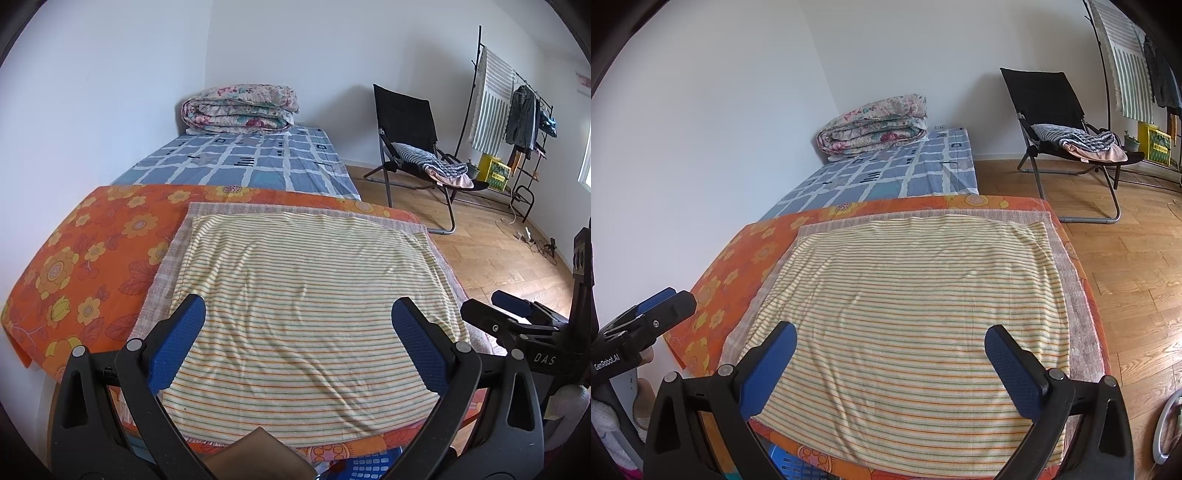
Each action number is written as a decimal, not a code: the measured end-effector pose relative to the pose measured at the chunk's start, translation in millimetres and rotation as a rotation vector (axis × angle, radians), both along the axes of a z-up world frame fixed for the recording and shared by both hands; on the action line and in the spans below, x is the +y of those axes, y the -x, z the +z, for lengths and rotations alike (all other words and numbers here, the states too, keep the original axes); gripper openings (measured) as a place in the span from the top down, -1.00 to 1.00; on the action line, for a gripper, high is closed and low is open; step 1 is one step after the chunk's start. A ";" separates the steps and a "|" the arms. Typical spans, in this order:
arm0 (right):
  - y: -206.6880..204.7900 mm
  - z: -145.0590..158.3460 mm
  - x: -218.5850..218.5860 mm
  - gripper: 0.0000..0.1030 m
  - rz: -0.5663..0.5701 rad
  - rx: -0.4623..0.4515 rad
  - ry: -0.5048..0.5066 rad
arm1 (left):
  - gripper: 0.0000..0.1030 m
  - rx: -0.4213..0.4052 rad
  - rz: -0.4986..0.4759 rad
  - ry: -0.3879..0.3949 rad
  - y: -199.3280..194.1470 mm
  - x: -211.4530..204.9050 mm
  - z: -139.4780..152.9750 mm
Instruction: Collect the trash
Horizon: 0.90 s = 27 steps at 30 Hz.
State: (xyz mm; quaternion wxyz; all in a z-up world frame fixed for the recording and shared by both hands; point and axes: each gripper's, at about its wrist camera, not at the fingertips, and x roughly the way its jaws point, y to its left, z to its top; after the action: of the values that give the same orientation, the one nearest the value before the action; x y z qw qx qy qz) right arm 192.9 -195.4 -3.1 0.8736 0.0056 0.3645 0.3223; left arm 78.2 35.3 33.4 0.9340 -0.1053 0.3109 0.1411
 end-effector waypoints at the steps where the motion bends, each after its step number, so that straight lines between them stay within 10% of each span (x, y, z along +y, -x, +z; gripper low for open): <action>1: -0.4 0.6 0.6 -1.00 -0.001 -0.001 0.000 | -0.99 0.000 -0.001 -0.003 -0.2 -0.9 0.3; 27: 2.1 -5.8 3.2 -1.00 0.009 0.015 0.011 | -0.99 -0.019 0.003 -0.028 1.2 -1.6 6.3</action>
State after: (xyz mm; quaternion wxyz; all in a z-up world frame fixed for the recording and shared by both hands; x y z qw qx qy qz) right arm 190.8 -192.2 -8.9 0.8696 0.0016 0.3726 0.3241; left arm 77.0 33.6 39.7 0.9381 -0.0938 0.2997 0.1459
